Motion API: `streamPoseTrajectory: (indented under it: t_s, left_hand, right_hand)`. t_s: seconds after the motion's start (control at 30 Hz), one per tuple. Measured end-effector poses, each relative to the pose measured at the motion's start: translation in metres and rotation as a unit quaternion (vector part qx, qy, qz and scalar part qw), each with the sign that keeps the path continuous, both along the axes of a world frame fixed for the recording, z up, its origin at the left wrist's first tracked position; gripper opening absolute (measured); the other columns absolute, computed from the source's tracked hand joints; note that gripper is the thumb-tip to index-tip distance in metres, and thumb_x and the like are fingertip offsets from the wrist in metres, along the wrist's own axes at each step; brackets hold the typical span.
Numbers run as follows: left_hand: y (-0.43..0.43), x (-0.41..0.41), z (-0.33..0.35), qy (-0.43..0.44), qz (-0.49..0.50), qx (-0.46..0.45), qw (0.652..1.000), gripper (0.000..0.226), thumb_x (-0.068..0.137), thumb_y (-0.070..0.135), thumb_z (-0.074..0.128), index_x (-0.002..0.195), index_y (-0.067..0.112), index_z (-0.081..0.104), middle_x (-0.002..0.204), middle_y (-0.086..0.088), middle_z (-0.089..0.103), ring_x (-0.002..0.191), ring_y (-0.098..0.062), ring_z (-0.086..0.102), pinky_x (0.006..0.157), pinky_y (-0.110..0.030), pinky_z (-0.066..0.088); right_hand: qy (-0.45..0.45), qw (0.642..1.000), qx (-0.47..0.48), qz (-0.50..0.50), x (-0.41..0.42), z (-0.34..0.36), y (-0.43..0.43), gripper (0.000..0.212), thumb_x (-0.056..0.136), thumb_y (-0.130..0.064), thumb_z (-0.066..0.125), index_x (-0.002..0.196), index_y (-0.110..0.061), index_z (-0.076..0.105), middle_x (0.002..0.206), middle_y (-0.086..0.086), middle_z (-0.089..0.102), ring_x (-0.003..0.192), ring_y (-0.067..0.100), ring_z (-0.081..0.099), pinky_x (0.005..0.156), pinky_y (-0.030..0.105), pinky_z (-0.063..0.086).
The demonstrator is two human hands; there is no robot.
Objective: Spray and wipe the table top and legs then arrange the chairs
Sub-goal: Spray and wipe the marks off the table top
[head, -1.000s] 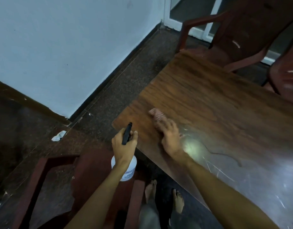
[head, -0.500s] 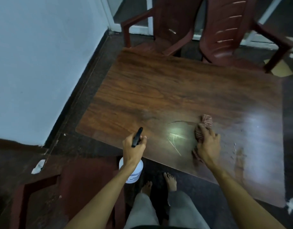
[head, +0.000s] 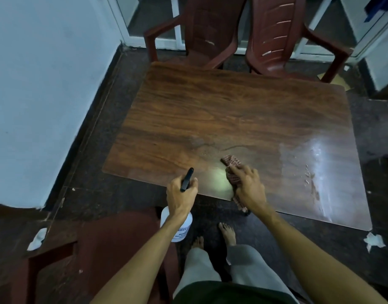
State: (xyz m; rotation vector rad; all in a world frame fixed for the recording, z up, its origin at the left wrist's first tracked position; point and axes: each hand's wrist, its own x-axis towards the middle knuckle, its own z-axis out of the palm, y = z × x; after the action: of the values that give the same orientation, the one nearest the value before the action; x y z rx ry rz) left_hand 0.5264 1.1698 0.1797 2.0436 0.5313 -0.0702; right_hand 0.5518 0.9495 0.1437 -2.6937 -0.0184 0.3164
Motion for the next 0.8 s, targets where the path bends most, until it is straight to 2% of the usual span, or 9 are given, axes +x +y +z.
streamPoseTrajectory:
  t_s: [0.07, 0.13, 0.3, 0.33, 0.47, 0.5, 0.6, 0.67, 0.8]
  left_hand:
    - [0.017, -0.003, -0.001, -0.005, 0.016, -0.002, 1.000, 0.034, 0.088, 0.023, 0.074, 0.061, 0.013, 0.056, 0.052, 0.000, 0.056, 0.049, -0.021, 0.055, 0.055, -0.030, 0.043]
    - [0.032, -0.008, -0.002, -0.014, 0.038, -0.002, 0.999, 0.025, 0.087, 0.020, 0.076, 0.068, 0.015, 0.062, 0.056, 0.001, 0.063, 0.055, -0.018, 0.063, 0.058, -0.028, 0.048]
    - [0.059, -0.016, -0.003, -0.036, 0.070, 0.025, 0.997, 0.025, 0.086, 0.015, 0.076, 0.067, 0.013, 0.061, 0.053, 0.002, 0.059, 0.049, -0.017, 0.056, 0.058, -0.031, 0.048]
    - [0.064, -0.016, -0.001, -0.038, 0.073, 0.029, 0.996, 0.025, 0.087, 0.014, 0.076, 0.067, 0.013, 0.061, 0.054, 0.002, 0.059, 0.049, -0.017, 0.056, 0.058, -0.031, 0.048]
    - [0.080, -0.016, -0.002, -0.043, 0.094, 0.038, 0.994, 0.032, 0.088, 0.012, 0.074, 0.063, 0.018, 0.056, 0.050, -0.001, 0.054, 0.046, -0.017, 0.053, 0.056, -0.031, 0.047]
    - [0.081, -0.016, -0.002, -0.044, 0.097, 0.040, 0.994, 0.032, 0.088, 0.011, 0.074, 0.063, 0.018, 0.056, 0.050, 0.000, 0.054, 0.046, -0.016, 0.052, 0.056, -0.030, 0.046]
    - [0.084, -0.017, -0.005, -0.041, 0.092, 0.047, 0.994, 0.024, 0.088, 0.011, 0.074, 0.068, 0.010, 0.061, 0.054, -0.001, 0.057, 0.051, -0.017, 0.057, 0.055, -0.027, 0.045]
    - [0.084, -0.018, -0.004, -0.037, 0.084, 0.052, 0.994, 0.020, 0.088, 0.012, 0.074, 0.071, 0.008, 0.064, 0.057, -0.002, 0.061, 0.055, -0.017, 0.060, 0.056, -0.020, 0.042]
    - [0.074, -0.016, 0.000, -0.041, 0.069, 0.034, 0.996, 0.025, 0.088, 0.012, 0.074, 0.068, 0.012, 0.060, 0.053, 0.001, 0.058, 0.049, -0.014, 0.056, 0.055, -0.020, 0.041]
  right_hand:
    - [-0.004, 0.993, 0.008, -0.114, 0.005, -0.002, 0.006, 0.075, 0.078, 0.002, 0.056, 0.147, -0.028, 0.047, 0.141, 0.006, 0.044, 0.117, 0.033, 0.038, 0.074, 0.045, 0.051]
    - [-0.004, 0.989, -0.013, -0.149, 0.009, -0.001, 0.029, 0.077, 0.078, 0.002, 0.059, 0.148, -0.026, 0.044, 0.145, 0.007, 0.040, 0.118, 0.035, 0.036, 0.078, 0.047, 0.051]
    - [-0.022, 0.986, 0.012, 0.165, 0.002, -0.011, 0.136, 0.090, 0.068, 0.002, 0.062, 0.150, -0.028, 0.038, 0.151, 0.002, 0.037, 0.119, 0.033, 0.039, 0.081, 0.049, 0.054]
    - [-0.025, 0.983, 0.017, 0.179, 0.004, -0.012, 0.139, 0.089, 0.069, 0.003, 0.061, 0.150, -0.028, 0.039, 0.150, 0.002, 0.037, 0.120, 0.033, 0.039, 0.083, 0.049, 0.054]
    - [-0.025, 0.999, 0.012, 0.025, 0.026, -0.013, 0.122, 0.084, 0.073, 0.002, 0.063, 0.151, -0.020, 0.041, 0.149, 0.010, 0.039, 0.121, 0.039, 0.038, 0.092, 0.050, 0.050]
    - [-0.024, 0.999, 0.001, 0.031, 0.029, -0.011, 0.130, 0.086, 0.074, 0.001, 0.065, 0.152, -0.020, 0.038, 0.152, 0.009, 0.036, 0.123, 0.040, 0.036, 0.092, 0.050, 0.050]
    - [-0.036, 0.981, 0.009, 0.192, 0.022, -0.003, 0.174, 0.089, 0.074, 0.002, 0.067, 0.153, -0.025, 0.034, 0.155, 0.004, 0.032, 0.127, 0.037, 0.035, 0.084, 0.046, 0.054]
    - [-0.038, 0.967, 0.009, 0.252, 0.013, -0.010, 0.180, 0.092, 0.072, 0.002, 0.067, 0.153, -0.026, 0.034, 0.153, 0.004, 0.034, 0.126, 0.035, 0.035, 0.086, 0.047, 0.053]
    - [-0.073, 0.994, 0.008, 0.075, 0.006, -0.020, 0.095, 0.084, 0.072, 0.000, 0.066, 0.148, -0.028, 0.043, 0.149, 0.003, 0.043, 0.117, 0.031, 0.043, 0.088, 0.045, 0.052]
